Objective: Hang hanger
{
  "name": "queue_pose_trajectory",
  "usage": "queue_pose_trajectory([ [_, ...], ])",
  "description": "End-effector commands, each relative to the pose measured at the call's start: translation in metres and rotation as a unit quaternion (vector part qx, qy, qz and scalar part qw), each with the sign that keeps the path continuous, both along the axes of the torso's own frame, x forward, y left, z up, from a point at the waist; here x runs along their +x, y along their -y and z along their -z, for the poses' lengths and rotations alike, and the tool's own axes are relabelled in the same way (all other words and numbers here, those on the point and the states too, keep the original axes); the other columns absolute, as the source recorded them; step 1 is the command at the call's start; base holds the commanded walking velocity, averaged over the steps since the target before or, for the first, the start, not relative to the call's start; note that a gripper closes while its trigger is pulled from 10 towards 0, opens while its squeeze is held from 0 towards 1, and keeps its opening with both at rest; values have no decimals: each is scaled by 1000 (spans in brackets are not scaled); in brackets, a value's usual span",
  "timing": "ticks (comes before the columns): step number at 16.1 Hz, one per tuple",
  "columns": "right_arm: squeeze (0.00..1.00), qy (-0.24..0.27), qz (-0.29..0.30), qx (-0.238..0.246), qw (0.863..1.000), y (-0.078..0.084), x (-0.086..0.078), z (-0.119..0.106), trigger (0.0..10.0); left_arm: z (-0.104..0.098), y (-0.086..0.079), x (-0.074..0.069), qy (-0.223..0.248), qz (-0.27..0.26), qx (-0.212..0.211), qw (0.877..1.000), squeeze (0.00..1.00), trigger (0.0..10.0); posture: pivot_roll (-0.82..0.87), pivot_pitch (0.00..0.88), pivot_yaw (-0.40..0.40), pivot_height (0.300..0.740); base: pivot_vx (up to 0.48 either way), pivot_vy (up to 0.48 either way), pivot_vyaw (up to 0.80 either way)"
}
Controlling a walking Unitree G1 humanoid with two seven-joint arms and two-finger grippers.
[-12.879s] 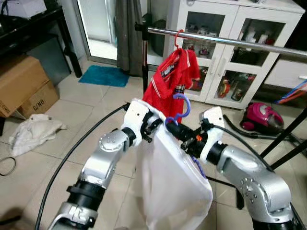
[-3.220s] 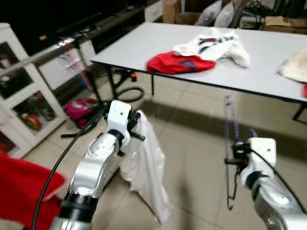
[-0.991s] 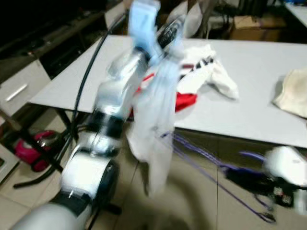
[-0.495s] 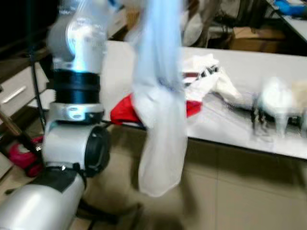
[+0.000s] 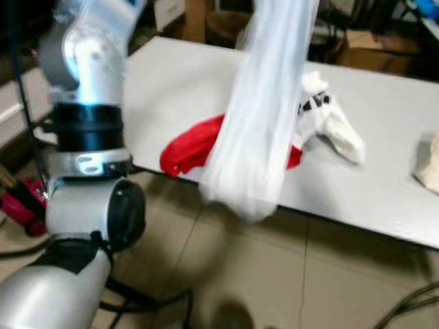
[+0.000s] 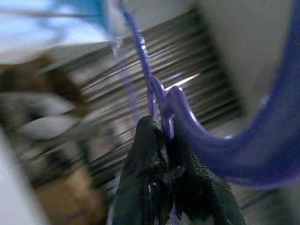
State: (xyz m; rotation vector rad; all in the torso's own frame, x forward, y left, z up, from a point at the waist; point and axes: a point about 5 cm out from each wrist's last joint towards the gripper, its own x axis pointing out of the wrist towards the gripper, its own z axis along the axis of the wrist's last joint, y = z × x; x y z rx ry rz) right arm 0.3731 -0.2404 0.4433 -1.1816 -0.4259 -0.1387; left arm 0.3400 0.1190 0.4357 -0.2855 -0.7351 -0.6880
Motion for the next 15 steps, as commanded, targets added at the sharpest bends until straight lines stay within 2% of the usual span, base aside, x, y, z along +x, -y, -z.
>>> queue_pose_trajectory([
  [1,0,-1,10,5,1000,8,3,9,10000,-1,11,-6,4,12,12,1000,0,10000,-18,0,-38,740,289,0,0],
  [5,0,-95,-23,11,995,12,22,81,10000,22,9,-4,-28,0,38,999,0,10000,-11,0,-23,740,286,0,0],
  [6,0,-144,-48,11,988,12,23,104,10000,34,10,-3,-43,-2,52,998,0,10000,-13,0,-16,740,270,0,0],
  [7,0,-243,-113,26,963,11,16,144,10000,61,18,-1,-79,-4,75,994,0,10000,-17,0,-2,740,255,0,0],
  [8,0,-295,-163,18,941,12,3,163,10000,78,22,-2,-102,-4,93,990,0,10000,-18,0,1,740,0,0,0],
  [9,0,-346,-213,11,914,14,-17,177,10000,101,22,-5,-132,-8,125,983,0,10000,-21,0,7,740,0,0,0],
  [11,0,-419,-280,56,862,14,-61,190,10000,161,20,-19,-197,-3,228,954,0,10000,-25,0,14,740,0,0,0],
  [12,0,-455,-303,52,836,13,-83,195,10000,180,18,-24,-224,-5,249,942,0,10000,-29,0,19,740,0,0,0],
  [13,0,-502,-320,49,802,15,-109,200,10000,201,13,-26,-262,-23,277,924,1000,10000,-33,0,25,740,0,0,0],
  [14,0,-518,-323,49,791,16,-117,200,10000,207,11,-26,-271,-31,289,918,1000,10000,-33,0,25,740,0,0,0],
  [15,0,-535,-326,48,778,20,-132,197,10000,210,10,-27,-280,-28,299,912,1000,10000,-39,0,36,740,0,0,0],
])
